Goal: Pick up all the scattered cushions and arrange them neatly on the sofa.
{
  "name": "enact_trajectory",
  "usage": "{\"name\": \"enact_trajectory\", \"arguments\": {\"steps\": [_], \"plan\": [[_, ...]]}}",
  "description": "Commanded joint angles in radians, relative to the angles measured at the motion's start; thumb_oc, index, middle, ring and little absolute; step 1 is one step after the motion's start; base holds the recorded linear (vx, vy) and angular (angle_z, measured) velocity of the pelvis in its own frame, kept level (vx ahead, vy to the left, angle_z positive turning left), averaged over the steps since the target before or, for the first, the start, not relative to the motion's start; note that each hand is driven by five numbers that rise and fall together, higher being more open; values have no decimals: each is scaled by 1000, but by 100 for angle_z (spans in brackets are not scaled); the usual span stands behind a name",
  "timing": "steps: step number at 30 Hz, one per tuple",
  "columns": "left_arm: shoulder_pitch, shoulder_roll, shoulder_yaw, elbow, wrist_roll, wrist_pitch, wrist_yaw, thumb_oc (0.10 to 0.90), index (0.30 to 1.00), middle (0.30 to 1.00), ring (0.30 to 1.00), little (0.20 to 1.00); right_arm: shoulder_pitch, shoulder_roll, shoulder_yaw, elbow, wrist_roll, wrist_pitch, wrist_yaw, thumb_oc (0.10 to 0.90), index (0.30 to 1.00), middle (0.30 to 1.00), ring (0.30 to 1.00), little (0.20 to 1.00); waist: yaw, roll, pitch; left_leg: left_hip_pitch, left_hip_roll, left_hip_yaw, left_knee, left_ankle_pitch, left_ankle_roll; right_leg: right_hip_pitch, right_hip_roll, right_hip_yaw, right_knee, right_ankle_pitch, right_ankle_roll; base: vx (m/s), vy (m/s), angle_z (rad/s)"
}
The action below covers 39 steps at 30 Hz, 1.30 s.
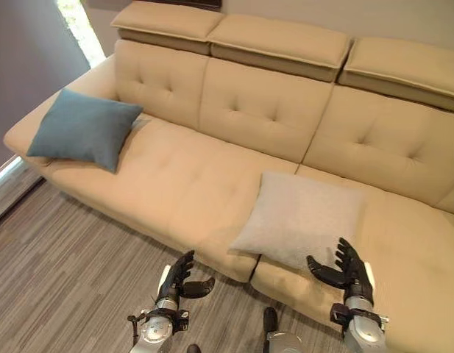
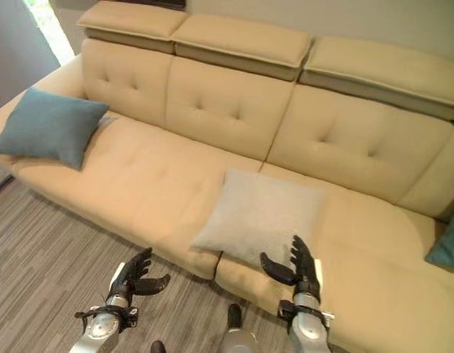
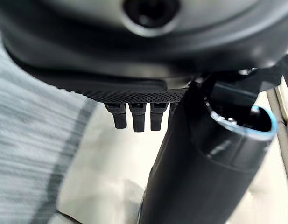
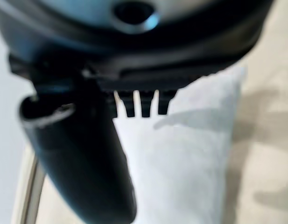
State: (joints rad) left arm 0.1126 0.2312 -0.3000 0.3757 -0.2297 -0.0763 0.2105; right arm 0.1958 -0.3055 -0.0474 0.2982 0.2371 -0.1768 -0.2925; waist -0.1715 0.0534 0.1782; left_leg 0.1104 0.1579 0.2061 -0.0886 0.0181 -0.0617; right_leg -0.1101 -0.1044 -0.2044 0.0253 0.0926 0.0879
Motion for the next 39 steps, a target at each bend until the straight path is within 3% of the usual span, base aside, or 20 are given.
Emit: {"name": "enact_trajectory", "arguments": {"steps": [1, 2, 5, 6, 7, 9, 12, 13, 14, 16, 18, 22, 28, 31, 33, 35, 38, 39], "plan": [[-51, 44, 58, -60, 32, -85, 43, 800, 900, 900, 900, 900, -7, -12, -39, -151, -48, -87, -24, 800, 900, 900, 900, 900, -21, -26, -57, 43, -107, -33, 94, -203, 43, -29, -62, 72, 94, -78, 62, 162, -260, 4], [-53, 43, 59, -60, 28, -86, 47, 800, 900, 900, 900, 900, -8, -21, -49, -160, -51, -89, -27, 800, 900, 900, 900, 900, -28, -20, -58, 38, -93, -35, 119, -197, 30, -20, -48, 78, 96, -95, 49, 173, -359, 4], [-75, 60, 64, -73, 45, -98, 51, 800, 900, 900, 900, 900, 5, -69, -112, -187, -78, -110, -58, 800, 900, 900, 900, 900, -33, -21, -29, -83, -7, -60, 436, -47, -44, 56, 5, 83, 81, -157, -26, 116, -367, 8], [-83, 68, 68, -80, 46, -103, 51, 800, 900, 900, 900, 900, 2, -80, -124, -187, -84, -112, -68, 800, 900, 900, 900, 900, -22, -35, -19, -130, 2, -78, 525, 11, -45, 70, 10, 90, 73, -163, -45, 67, -303, 25], [-86, 75, 76, -92, 45, -108, 57, 800, 900, 900, 900, 900, -9, -90, -131, -179, -82, -117, -81, 800, 900, 900, 900, 900, -13, -44, -8, -165, -2, -98, 597, 22, -37, 81, 16, 98, 68, -167, -60, 66, -235, 20], [-81, 87, 97, -120, 49, -112, 63, 800, 900, 900, 900, 900, -37, -105, -145, -163, -88, -113, -105, 800, 900, 900, 900, 900, 6, -51, 5, -226, -28, -130, 626, -16, -14, 96, 23, 129, 59, -179, -64, 103, -133, -21], [-72, 90, 134, -123, 65, -120, 82, 800, 900, 900, 900, 900, -55, -102, -157, -146, -90, -114, -116, 800, 900, 900, 900, 900, 29, -44, 0, -262, -58, -149, 486, -79, 2, 120, 20, 152, 43, -192, -39, 193, 24, -38], [-68, 92, 147, -129, 74, -118, 90, 800, 900, 900, 900, 900, -63, -101, -155, -129, -89, -112, -126, 800, 900, 900, 900, 900, 48, -36, 0, -279, -75, -169, 368, -78, 6, 141, 26, 164, 37, -205, -31, 256, 86, -32], [-66, 91, 151, -130, 80, -117, 90, 800, 900, 900, 900, 900, -71, -100, -152, -118, -96, -107, -130, 800, 900, 900, 900, 900, 62, -28, -3, -274, -94, -198, 268, -53, 8, 156, 34, 178, 37, -213, -29, 274, 104, -32], [-69, 86, 158, -114, 73, -121, 102, 800, 900, 900, 900, 900, -87, -101, -143, -102, -106, -95, -135, 800, 900, 900, 900, 900, 84, -14, -5, -298, -124, -281, 180, 2, 0, 173, 48, 206, 49, -224, -30, 240, 83, -35], [-66, 82, 163, -106, 76, -123, 101, 800, 900, 900, 900, 900, -89, -89, -137, -110, -108, -92, -123, 800, 900, 900, 900, 900, 82, -1, -20, -259, -125, -314, 123, 0, 6, 177, 53, 229, 63, -238, -25, 256, 118, -69], [-75, 84, 145, -80, 87, -115, 99, 800, 900, 900, 900, 900, -78, -65, -138, -126, -113, -82, -126, 800, 900, 900, 900, 900, 65, 6, -47, -218, -139, -292, 115, -1, 23, 178, 28, 245, 73, -227, -5, 191, 167, -74], [-99, 89, 135, -83, 90, -109, 107, 800, 900, 900, 900, 900, -71, -39, -126, -103, -119, -55, -122, 800, 900, 900, 900, 900, 60, -7, -72, -179, -175, -259, 117, -54, 66, 166, -8, 289, 110, -215, 30, 133, 188, -20], [-113, 100, 138, -92, 90, -102, 107, 800, 900, 900, 900, 900, -84, -28, -133, -79, -110, -54, -123, 800, 900, 900, 900, 900, 60, -14, -63, -147, -181, -238, 121, -80, 94, 110, -20, 288, 264, -191, 53, 108, 192, -15], [-112, 107, 148, -97, 94, -100, 110, 800, 900, 900, 900, 900, -93, -22, -138, -73, -112, -53, -124, 800, 900, 900, 900, 900, 60, -19, -43, -118, -183, -216, 125, -97, 110, 57, -44, 250, 386, -97, 85, 70, 150, -21], [-113, 117, 158, -83, 104, -98, 108, 800, 900, 900, 900, 900, -94, -16, -137, -66, -116, -53, -119, 800, 900, 900, 900, 900, 62, -14, -29, -86, -173, -198, 119, -113, 119, 11, -71, 208, 471, -68, 94, 74, 91, -38], [-110, 123, 175, -76, 110, -95, 99, 800, 900, 900, 900, 900, -98, -17, -140, -55, -114, -53, -117, 800, 900, 900, 900, 900, 59, -8, -27, -50, -159, -198, 106, -138, 115, -18, -124, 167, 397, -68, 80, 166, -33, -22], [-125, 127, 174, -68, 106, -97, 106, 800, 900, 900, 900, 900, -115, -25, -142, -60, -115, -51, -127, 800, 900, 900, 900, 900, 54, -9, -28, -43, -161, -206, 106, -148, 102, -35, -136, 164, 274, -83, 72, 246, -147, -20]]}}
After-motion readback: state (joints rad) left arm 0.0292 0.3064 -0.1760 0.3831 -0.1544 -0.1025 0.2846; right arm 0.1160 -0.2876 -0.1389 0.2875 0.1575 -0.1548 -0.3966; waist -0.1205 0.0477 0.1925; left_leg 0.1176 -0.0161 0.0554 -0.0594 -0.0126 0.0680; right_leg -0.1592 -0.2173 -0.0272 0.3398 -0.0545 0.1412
